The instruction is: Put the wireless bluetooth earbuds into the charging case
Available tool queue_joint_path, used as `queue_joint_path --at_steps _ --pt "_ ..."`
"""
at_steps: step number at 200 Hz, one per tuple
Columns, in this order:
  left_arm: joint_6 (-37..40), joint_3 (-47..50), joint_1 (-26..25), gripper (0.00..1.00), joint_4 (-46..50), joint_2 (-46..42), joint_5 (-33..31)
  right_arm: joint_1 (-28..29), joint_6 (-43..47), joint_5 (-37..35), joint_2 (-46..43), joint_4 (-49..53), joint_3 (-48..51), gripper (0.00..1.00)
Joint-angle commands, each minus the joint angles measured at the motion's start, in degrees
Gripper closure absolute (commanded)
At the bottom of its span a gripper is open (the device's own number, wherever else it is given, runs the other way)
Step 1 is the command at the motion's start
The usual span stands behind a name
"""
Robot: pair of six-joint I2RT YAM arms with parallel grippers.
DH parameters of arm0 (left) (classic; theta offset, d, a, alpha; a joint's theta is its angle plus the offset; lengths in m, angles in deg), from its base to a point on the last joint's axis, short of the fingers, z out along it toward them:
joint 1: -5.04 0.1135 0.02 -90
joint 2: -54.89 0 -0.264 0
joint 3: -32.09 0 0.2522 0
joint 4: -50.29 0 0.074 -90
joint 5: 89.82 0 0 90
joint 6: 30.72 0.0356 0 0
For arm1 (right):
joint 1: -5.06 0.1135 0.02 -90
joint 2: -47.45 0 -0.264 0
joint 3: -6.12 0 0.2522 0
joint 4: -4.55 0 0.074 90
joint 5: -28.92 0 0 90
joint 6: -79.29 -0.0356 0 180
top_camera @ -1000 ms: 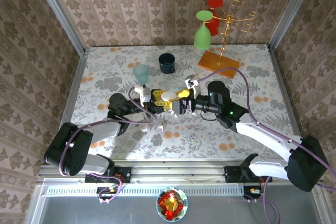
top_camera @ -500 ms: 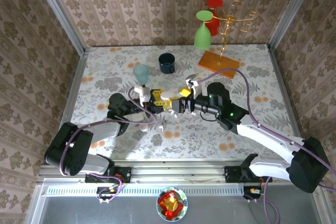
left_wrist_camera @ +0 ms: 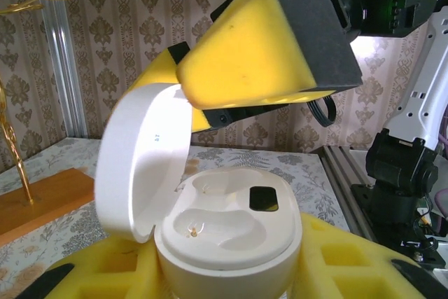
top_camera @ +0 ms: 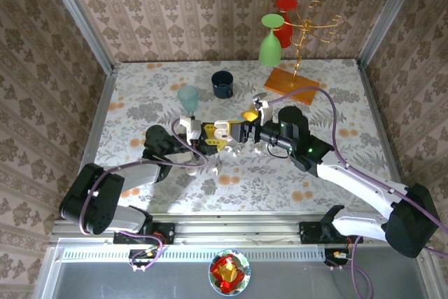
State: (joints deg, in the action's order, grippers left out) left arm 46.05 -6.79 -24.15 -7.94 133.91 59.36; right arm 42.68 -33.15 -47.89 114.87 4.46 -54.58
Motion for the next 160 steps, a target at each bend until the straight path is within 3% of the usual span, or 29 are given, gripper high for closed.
queue_joint_path --at_steps 1,74,160 --pt "2.1 0.4 -0.3 0.68 -1.9 -1.2 3.0 -0.5 -1.3 -2.7 1.3 2.4 -1.9 0.24" --pt "2.0 0.3 -0.3 0.68 -1.9 -1.4 3.9 -1.2 -2.7 -2.4 2.2 6.0 -3.6 0.24" --pt "-3.6 -0.8 0.5 0.68 -2.0 -0.3 1.3 -1.2 1.1 4.2 -1.1 3.1 -1.7 0.21"
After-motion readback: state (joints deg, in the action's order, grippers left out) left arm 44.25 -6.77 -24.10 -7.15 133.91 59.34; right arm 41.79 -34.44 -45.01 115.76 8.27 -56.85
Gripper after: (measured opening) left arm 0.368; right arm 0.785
